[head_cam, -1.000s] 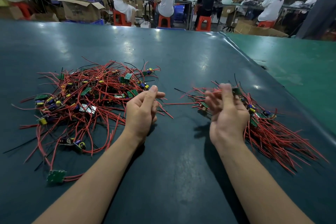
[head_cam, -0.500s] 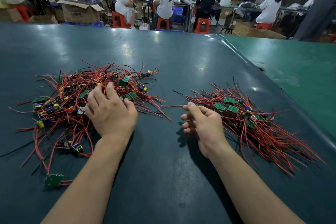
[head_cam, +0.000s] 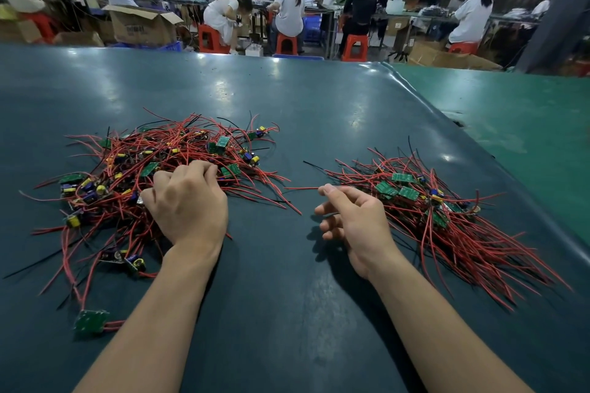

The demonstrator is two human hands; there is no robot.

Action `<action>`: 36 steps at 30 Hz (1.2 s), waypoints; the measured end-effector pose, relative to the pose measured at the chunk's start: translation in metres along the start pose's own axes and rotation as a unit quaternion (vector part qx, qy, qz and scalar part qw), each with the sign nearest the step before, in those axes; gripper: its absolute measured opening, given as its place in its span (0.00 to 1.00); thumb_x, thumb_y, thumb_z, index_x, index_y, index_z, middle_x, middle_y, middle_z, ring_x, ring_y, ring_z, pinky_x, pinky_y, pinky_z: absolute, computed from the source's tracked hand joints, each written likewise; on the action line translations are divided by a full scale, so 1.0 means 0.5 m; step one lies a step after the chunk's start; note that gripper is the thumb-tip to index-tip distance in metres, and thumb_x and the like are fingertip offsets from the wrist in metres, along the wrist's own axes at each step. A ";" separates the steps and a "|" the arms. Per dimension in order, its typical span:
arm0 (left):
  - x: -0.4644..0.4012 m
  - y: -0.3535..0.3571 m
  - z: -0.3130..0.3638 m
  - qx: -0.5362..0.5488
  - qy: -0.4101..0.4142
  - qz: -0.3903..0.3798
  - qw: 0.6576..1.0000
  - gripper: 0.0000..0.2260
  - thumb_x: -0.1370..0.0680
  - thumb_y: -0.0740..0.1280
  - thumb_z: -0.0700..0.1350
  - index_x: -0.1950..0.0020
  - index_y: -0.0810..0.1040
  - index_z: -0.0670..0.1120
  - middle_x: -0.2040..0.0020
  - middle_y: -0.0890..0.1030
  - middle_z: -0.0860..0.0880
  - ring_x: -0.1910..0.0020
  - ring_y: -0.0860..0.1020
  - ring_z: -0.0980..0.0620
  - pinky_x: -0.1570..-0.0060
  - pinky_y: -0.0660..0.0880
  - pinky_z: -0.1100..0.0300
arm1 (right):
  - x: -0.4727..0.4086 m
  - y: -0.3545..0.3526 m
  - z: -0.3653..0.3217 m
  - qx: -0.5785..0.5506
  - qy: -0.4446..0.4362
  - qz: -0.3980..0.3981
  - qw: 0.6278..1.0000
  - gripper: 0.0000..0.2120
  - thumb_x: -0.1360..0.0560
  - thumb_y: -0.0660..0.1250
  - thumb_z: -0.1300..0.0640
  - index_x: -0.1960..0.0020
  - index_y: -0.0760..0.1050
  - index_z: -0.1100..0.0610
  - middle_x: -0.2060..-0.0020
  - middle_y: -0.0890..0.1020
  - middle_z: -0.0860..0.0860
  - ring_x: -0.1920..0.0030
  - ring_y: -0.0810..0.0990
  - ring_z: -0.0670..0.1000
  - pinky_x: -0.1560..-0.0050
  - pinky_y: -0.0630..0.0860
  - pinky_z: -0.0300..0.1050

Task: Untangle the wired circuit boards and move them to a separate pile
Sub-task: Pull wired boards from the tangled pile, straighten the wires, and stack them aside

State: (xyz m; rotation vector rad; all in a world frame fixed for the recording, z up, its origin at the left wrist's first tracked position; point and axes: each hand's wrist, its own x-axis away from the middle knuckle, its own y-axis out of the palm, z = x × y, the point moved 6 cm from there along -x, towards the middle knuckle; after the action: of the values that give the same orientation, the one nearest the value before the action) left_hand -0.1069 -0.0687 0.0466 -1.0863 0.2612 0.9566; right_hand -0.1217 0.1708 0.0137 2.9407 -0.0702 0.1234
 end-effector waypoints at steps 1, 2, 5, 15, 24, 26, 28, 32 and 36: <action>-0.001 0.000 0.000 0.005 -0.002 0.004 1.000 0.08 0.21 0.67 0.47 0.46 0.82 0.45 0.48 0.81 0.42 0.45 0.72 0.38 0.48 0.65 0.44 | 0.000 0.000 0.000 0.000 0.000 -0.002 1.000 0.08 0.21 0.67 0.57 0.51 0.78 0.63 0.73 0.80 0.51 0.77 0.74 0.46 0.78 0.70 0.37; -0.004 0.002 -0.003 0.004 -0.013 -0.004 1.000 0.10 0.22 0.67 0.46 0.43 0.80 0.45 0.43 0.79 0.41 0.41 0.70 0.38 0.45 0.65 0.44 | 0.000 0.000 0.000 -0.001 0.001 -0.004 1.000 0.08 0.21 0.67 0.58 0.51 0.78 0.63 0.73 0.80 0.51 0.78 0.74 0.46 0.78 0.70 0.37; -0.014 0.025 -0.019 -0.029 -0.033 -0.082 0.996 0.24 0.23 0.65 0.50 0.27 0.67 0.45 0.28 0.67 0.41 0.28 0.61 0.40 0.34 0.60 0.43 | 0.001 0.001 0.000 -0.008 0.003 -0.009 1.000 0.07 0.21 0.67 0.58 0.52 0.78 0.63 0.73 0.80 0.51 0.78 0.74 0.47 0.79 0.70 0.37; -0.021 0.038 -0.032 -0.067 -0.012 -0.103 0.992 0.10 0.21 0.66 0.50 0.45 0.83 0.47 0.42 0.78 0.44 0.40 0.71 0.39 0.41 0.63 0.46 | -0.001 -0.001 0.003 -0.005 0.005 -0.015 1.000 0.06 0.22 0.68 0.59 0.52 0.79 0.61 0.72 0.81 0.52 0.77 0.74 0.47 0.78 0.70 0.37; -0.008 -0.004 0.016 0.076 0.061 0.008 0.995 0.08 0.21 0.66 0.47 0.50 0.82 0.44 0.53 0.81 0.43 0.50 0.76 0.39 0.48 0.67 0.46 | -0.006 0.000 0.004 0.000 0.005 -0.014 1.000 0.05 0.22 0.68 0.58 0.54 0.80 0.60 0.72 0.81 0.51 0.77 0.74 0.47 0.78 0.70 0.37; 0.000 -0.021 0.039 0.167 0.120 0.042 0.978 0.07 0.20 0.66 0.44 0.51 0.81 0.42 0.54 0.81 0.43 0.55 0.78 0.41 0.51 0.72 0.47 | -0.006 0.000 0.004 0.002 0.006 -0.014 1.000 0.05 0.22 0.68 0.58 0.54 0.80 0.60 0.72 0.81 0.51 0.78 0.74 0.47 0.79 0.70 0.37; 0.016 -0.029 0.062 0.207 0.179 0.055 0.960 0.06 0.21 0.66 0.43 0.51 0.81 0.42 0.55 0.81 0.45 0.56 0.79 0.43 0.53 0.74 0.49 | -0.008 0.001 0.006 0.008 0.005 -0.017 1.000 0.05 0.22 0.69 0.58 0.54 0.80 0.60 0.72 0.81 0.51 0.77 0.74 0.47 0.79 0.70 0.37; 0.052 -0.032 0.102 0.266 0.252 0.039 0.930 0.04 0.22 0.69 0.39 0.50 0.82 0.39 0.56 0.81 0.44 0.57 0.80 0.44 0.56 0.76 0.48 | -0.008 0.005 0.004 0.023 -0.008 -0.035 0.999 0.03 0.22 0.69 0.59 0.52 0.79 0.59 0.69 0.82 0.52 0.77 0.74 0.46 0.78 0.70 0.37; 0.096 -0.046 0.144 0.368 0.348 -0.013 0.862 0.04 0.23 0.68 0.35 0.51 0.81 0.37 0.56 0.81 0.43 0.58 0.79 0.44 0.57 0.77 0.50 | 0.005 0.034 0.002 0.148 -0.085 -0.113 0.979 0.18 0.24 0.69 0.65 0.36 0.75 0.53 0.58 0.81 0.56 0.71 0.77 0.48 0.74 0.74 0.42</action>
State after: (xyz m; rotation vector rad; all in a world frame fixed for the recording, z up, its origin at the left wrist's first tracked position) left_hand -0.0794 0.0141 0.0663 -0.6639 1.1113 0.3242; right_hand -0.1201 0.1539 0.0161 3.2212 0.2803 -0.1660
